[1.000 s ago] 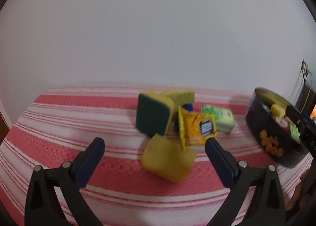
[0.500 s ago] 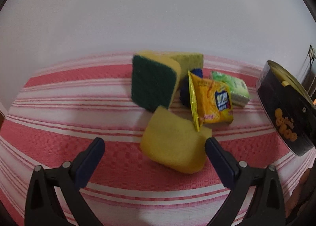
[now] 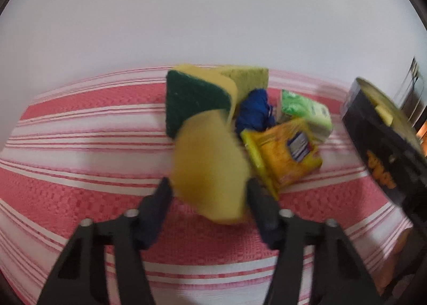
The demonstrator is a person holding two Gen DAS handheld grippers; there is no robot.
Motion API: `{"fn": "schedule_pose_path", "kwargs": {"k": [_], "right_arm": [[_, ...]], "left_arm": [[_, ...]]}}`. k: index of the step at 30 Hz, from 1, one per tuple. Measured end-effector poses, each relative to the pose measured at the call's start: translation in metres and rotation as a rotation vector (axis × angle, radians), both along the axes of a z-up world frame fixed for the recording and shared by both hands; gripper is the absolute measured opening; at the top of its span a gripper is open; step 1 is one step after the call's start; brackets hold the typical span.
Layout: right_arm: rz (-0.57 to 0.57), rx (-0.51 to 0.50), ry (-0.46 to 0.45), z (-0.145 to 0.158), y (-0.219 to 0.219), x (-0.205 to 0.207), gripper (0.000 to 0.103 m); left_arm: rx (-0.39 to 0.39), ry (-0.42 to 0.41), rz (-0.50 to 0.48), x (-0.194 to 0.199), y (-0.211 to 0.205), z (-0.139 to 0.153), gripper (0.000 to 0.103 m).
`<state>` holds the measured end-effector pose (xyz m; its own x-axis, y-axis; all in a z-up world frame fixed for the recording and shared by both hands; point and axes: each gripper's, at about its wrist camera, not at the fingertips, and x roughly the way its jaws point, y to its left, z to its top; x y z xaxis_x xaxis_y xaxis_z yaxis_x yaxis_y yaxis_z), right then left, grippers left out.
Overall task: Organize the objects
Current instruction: 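Close the left tool on a plain yellow sponge, then grasp the yellow Xianwei packet with the right tool while the left holds the sponge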
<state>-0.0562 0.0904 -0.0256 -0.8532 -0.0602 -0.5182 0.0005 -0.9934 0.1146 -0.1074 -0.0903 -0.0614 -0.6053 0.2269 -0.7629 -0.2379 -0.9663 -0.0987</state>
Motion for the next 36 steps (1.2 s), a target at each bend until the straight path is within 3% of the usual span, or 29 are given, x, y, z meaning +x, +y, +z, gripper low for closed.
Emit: {"fn": "schedule_pose_path", "kwargs": {"k": [4,13,18,22,28,36], "right_arm": [[0.020,-0.008,-0.031,-0.004,-0.005,-0.007,0.082],[0.079,-0.061,-0.144,-0.019,-0.019,-0.028,0.082],[0.127,-0.072,-0.254,-0.033,-0.038,-0.051,0.082],[0.141,-0.025,-0.314,-0.041,-0.054,-0.062,0.082],[0.128,0.049,-0.332,-0.044,-0.069,-0.072,0.082],[0.143,0.037,-0.324,-0.044,-0.065,-0.065,0.076]], "left_arm": [[0.058,-0.005,0.005,-0.002,-0.013,0.000,0.047],[0.082,0.047,0.077,0.005,-0.040,0.015,0.024],[0.041,0.127,0.178,0.006,-0.059,0.026,0.024],[0.031,0.129,0.173,0.003,-0.059,0.024,0.024],[0.037,0.128,0.169,0.004,-0.062,0.027,0.024],[0.011,0.135,0.176,0.002,-0.053,0.023,0.024]]}}
